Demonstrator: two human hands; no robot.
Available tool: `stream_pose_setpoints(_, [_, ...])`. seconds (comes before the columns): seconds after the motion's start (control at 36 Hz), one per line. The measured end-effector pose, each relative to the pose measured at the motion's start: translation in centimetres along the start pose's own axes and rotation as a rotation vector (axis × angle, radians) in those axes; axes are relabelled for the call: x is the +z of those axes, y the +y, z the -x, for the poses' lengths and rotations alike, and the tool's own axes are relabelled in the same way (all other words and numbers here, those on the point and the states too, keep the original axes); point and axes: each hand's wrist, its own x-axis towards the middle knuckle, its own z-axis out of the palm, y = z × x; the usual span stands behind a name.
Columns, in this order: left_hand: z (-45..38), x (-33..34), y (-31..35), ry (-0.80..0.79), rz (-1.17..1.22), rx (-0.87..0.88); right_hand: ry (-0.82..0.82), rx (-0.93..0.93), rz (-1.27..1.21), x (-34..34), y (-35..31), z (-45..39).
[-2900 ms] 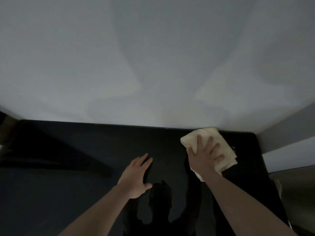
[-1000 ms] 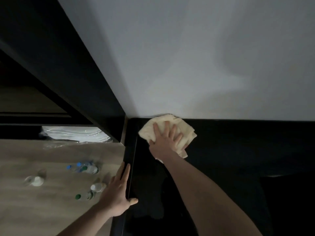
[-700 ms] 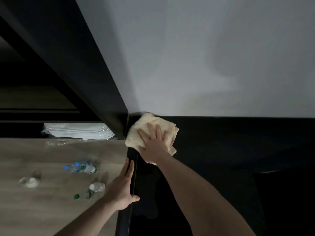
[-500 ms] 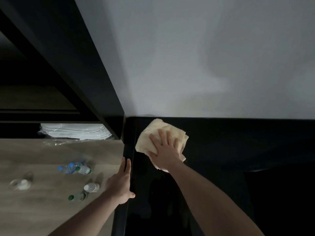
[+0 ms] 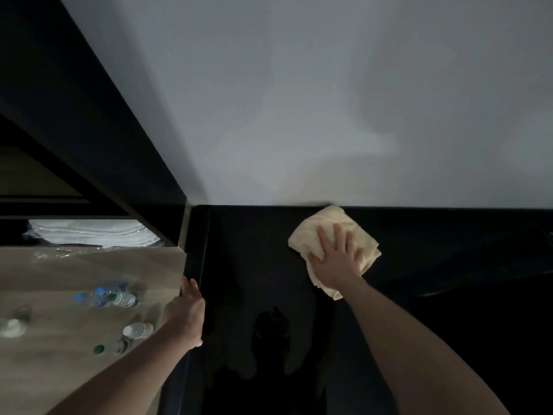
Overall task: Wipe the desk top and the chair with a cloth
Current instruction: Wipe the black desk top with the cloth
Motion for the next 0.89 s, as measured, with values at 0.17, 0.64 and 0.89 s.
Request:
stream_pose_setpoints(0.17, [-0.3, 0.4, 0.3, -0.008, 0.004, -0.045, 0.022, 0.050, -0.001, -2.4, 4.7, -1.9])
stream_pose_setpoints(0.64, [-0.2, 1.0, -1.7, -0.025, 0.061, -0.033, 0.026, 0.146, -0.050, -0.4, 5.9, 3.9])
stream_pose_setpoints(0.89, [1.2, 1.4, -4.1, 0.031, 0.069, 0.090, 0.005, 0.135, -0.039, 9.2, -3.1, 15.0])
